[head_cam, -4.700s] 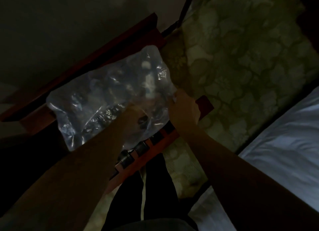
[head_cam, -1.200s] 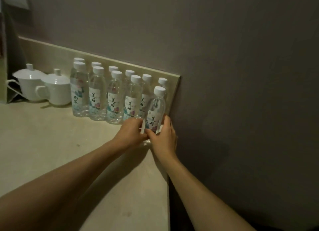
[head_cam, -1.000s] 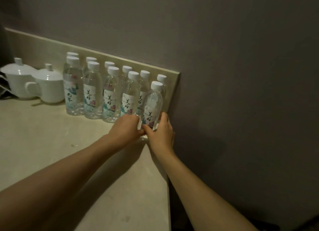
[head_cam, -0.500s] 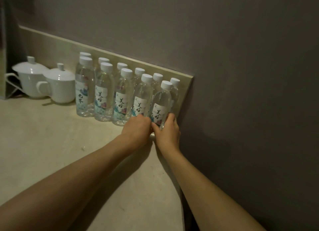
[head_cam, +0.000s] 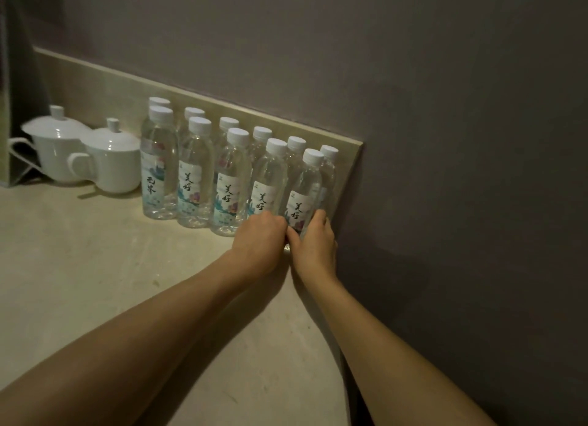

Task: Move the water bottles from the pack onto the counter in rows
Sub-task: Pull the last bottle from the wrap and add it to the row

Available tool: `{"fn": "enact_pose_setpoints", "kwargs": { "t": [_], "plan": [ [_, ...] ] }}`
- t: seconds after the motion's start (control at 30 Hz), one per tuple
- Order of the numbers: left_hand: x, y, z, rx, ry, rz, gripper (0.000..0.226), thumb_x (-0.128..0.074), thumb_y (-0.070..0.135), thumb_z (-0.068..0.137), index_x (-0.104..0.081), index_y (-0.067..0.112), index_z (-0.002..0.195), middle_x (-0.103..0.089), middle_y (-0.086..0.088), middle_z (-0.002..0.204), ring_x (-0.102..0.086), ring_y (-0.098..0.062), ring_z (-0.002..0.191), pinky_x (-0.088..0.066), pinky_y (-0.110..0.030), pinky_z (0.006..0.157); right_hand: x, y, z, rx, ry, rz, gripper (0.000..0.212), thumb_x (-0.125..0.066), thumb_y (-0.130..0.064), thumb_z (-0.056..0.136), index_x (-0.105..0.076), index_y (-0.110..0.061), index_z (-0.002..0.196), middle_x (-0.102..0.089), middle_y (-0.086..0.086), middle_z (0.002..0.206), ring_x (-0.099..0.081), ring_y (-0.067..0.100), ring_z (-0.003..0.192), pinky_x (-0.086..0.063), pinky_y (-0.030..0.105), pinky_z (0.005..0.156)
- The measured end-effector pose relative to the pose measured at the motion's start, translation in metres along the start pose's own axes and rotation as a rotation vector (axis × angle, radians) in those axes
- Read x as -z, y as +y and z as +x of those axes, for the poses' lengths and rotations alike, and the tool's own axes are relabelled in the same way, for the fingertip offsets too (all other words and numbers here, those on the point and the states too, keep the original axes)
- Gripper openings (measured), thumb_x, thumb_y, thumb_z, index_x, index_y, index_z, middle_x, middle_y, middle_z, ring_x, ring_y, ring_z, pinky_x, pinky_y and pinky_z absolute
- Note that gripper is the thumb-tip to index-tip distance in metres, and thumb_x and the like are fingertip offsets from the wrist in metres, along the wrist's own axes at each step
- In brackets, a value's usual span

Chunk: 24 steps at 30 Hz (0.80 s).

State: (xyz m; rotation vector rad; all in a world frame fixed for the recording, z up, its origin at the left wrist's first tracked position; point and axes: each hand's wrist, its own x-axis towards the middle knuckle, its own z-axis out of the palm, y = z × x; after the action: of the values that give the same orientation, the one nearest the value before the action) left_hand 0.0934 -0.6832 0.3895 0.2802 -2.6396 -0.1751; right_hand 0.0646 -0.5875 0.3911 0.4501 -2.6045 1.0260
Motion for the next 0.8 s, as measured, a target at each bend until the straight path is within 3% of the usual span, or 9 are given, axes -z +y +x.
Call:
{"fn": "enact_pose_setpoints", "kwargs": {
  "t": [0.5, 0.8],
  "plan": [
    [0.006, 0.0, -0.008, 0.013, -0.031, -0.081, 0.016, -0.061, 0.022, 0.09, -0.07, 0.011, 0.098, -0.068, -0.011, 0.098, -0.066, -0.029, 0.089, -0.054, -0.038, 0.076, 0.003, -0.001, 0.0, -0.059, -0.077, 0.014, 0.057, -0.064, -0.042, 0.087, -0.044, -0.006, 0.126, -0.052, 0.015, 0.13, -0.051, 0.034, 0.119, -0.045, 0.04, 0.091],
    [0.022, -0.003, -0.031, 0.091, -0.014, -0.167, 0.026, -0.056, 0.03, 0.092, -0.069, 0.01, 0.083, -0.064, -0.008, 0.077, -0.064, -0.025, 0.075, -0.055, -0.036, 0.071, 0.008, 0.001, -0.008, -0.081, -0.113, 0.046, 0.046, -0.065, -0.026, 0.089, -0.047, -0.006, 0.126, -0.052, 0.015, 0.129, -0.053, 0.032, 0.118, -0.045, 0.036, 0.091]
  ]
}}
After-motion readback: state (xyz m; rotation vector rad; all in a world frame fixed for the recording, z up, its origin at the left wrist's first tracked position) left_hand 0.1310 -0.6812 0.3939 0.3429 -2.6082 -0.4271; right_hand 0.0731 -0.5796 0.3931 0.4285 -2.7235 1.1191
